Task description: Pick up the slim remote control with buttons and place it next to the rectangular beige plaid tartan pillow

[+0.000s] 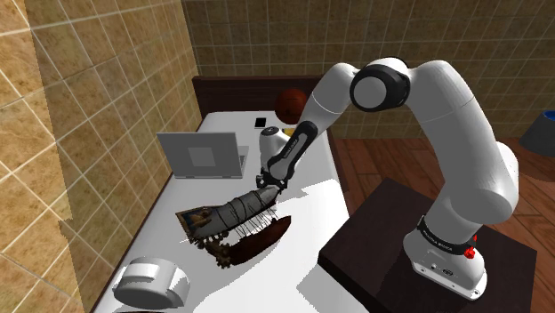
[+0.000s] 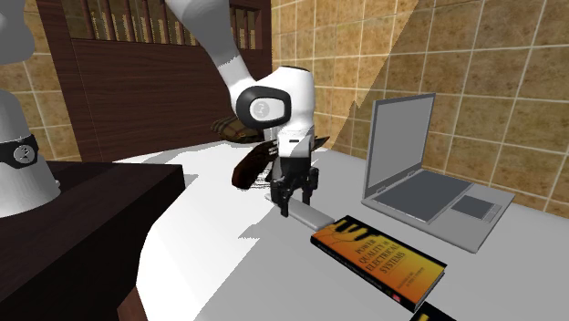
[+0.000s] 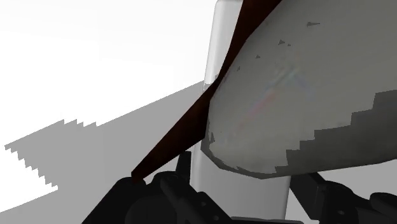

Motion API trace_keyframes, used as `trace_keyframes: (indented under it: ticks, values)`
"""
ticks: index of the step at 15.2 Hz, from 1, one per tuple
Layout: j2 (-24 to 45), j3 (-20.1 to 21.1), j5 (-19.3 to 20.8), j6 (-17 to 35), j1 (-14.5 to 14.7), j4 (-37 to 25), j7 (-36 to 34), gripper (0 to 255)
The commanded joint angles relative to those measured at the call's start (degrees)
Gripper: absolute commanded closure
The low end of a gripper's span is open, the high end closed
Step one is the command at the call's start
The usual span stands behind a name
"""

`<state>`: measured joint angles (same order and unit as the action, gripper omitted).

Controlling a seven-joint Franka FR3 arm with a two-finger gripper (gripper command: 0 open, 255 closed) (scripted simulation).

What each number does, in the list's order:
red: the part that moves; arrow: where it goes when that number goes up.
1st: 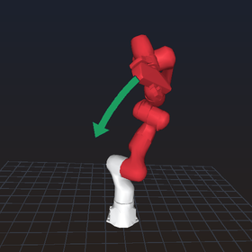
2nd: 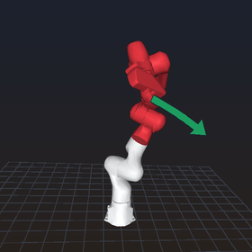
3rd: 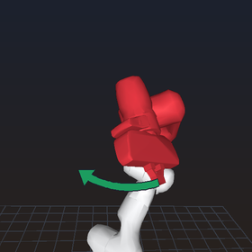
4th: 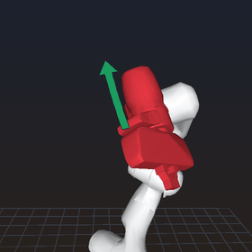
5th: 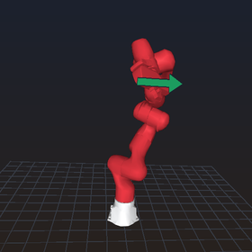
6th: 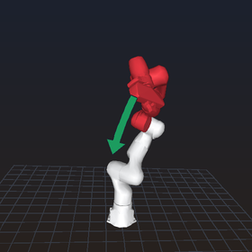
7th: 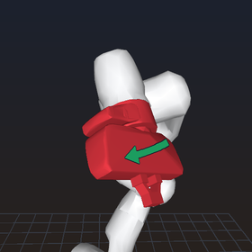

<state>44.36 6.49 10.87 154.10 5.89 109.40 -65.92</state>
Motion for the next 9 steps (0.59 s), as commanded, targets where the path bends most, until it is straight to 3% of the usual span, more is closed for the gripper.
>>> trace_keyframes:
  ticks: [1, 9]
  values:
    - [0.12, 0.07, -0.01, 0.06, 0.03, 0.25, 0.0, 255]
    - [-0.5, 0.23, -0.13, -0.6, 0.04, 0.22, 0.0, 255]
